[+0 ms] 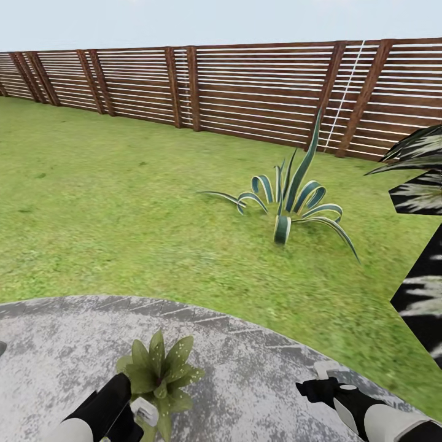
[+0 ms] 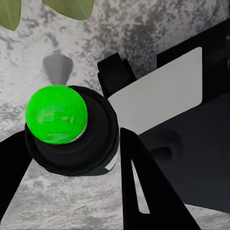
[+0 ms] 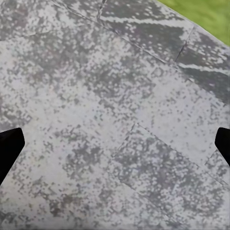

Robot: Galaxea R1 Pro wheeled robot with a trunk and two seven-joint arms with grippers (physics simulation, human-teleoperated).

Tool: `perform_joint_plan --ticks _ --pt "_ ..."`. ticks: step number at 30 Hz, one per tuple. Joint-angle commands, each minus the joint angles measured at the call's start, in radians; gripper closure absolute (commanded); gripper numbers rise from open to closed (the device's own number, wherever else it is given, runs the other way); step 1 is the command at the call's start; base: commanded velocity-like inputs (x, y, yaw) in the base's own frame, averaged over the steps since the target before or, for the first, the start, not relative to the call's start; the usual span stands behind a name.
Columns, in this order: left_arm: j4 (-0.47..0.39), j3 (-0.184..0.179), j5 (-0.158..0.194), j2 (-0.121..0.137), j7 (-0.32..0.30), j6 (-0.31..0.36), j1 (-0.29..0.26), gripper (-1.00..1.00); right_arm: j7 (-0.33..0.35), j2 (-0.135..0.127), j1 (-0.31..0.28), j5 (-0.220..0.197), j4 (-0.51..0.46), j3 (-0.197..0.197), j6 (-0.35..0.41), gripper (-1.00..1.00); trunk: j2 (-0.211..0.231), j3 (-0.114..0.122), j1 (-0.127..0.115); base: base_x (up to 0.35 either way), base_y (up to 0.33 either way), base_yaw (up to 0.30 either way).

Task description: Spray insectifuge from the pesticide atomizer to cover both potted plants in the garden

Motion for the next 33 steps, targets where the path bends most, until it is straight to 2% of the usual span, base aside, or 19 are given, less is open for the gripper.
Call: perform_joint_plan --ticks 1,3,5,6,10,19,22,25,33 --pt "-0.003 -0.004 0.003 0.001 -0.009 -0.001 0.001 1.00 0.005 0.000 -0.001 -0.010 0.002 0.008 -0.004 -1.00 0.000 -0.001 0.000 0.000 0.000 -0.003" --pt "-0.006 0.000 0.035 0.001 -0.009 -0.003 0.001 1.00 0.005 0.000 -0.001 -0.010 0.002 0.008 -0.004 -1.00 0.000 -0.001 0.000 0.000 0.000 -0.002" --pt "-0.009 0.007 0.084 0.001 -0.009 -0.003 0.001 1.00 0.005 0.000 -0.001 -0.010 0.002 0.008 -0.004 -1.00 0.000 -0.001 0.000 0.000 0.000 -0.020" --pt "-0.010 0.008 0.092 0.001 -0.009 -0.004 0.001 1.00 0.005 0.000 -0.001 -0.010 0.002 0.008 -0.004 -1.00 0.000 -0.001 0.000 0.000 0.000 -0.043" --pt "-0.011 0.008 0.100 0.001 -0.009 -0.004 0.001 1.00 0.005 0.000 -0.001 -0.010 0.002 0.008 -0.004 -1.00 0.000 -0.001 0.000 -0.036 -0.022 -0.015" --pt "-0.052 0.010 0.100 0.004 -0.009 -0.004 0.000 1.00 0.005 0.000 -0.001 -0.010 0.002 0.008 -0.004 -1.00 0.000 -0.001 0.000 -0.241 -0.155 -0.001" --pt "-0.071 0.011 0.100 0.008 0.006 -0.004 0.000 1.00 0.006 0.000 -0.001 -0.010 0.002 0.008 -0.004 -1.00 0.000 -0.001 0.000 -0.044 -0.021 0.000" --pt "-0.127 0.013 0.100 0.009 0.035 -0.003 0.000 1.00 0.006 0.000 -0.001 -0.010 0.002 0.008 -0.004 -1.00 0.000 -0.001 0.000 -0.007 -0.003 0.000" --pt "-0.136 0.013 0.100 0.007 0.039 -0.003 0.000 1.00 0.007 0.000 -0.001 -0.010 0.002 0.008 -0.004 -1.00 0.000 -0.001 0.000 0.000 0.007 0.000"
